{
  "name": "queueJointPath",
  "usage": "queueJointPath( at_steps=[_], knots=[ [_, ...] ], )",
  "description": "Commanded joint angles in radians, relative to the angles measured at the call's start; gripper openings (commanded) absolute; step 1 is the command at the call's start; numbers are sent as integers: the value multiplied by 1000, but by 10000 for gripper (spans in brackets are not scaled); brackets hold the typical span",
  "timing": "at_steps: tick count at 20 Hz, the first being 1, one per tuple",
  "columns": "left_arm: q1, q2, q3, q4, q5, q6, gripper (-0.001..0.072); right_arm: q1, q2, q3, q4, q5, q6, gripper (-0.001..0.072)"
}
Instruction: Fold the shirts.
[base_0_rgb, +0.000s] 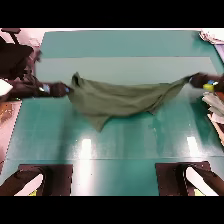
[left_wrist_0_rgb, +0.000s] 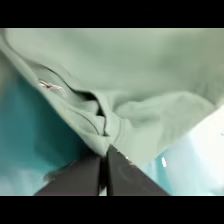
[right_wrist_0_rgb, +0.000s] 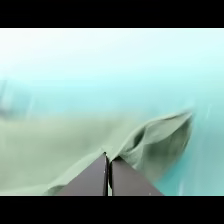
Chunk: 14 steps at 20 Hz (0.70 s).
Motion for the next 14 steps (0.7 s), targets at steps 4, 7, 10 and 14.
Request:
queueJointPath(
  at_steps=[4,7,10,14],
  knots=[
    [1,134,384,180,-95,-6,30,-75,270,183,1,-43,69,20],
    [1,185,513,231,-153,-21,31,-157,395,232,0,-23,69,20],
    [1,264,626,357,-150,-58,30,-253,514,275,0,-23,66,23],
    [1,361,756,535,-142,-56,31,-307,627,320,1,-96,66,24]
  ],
)
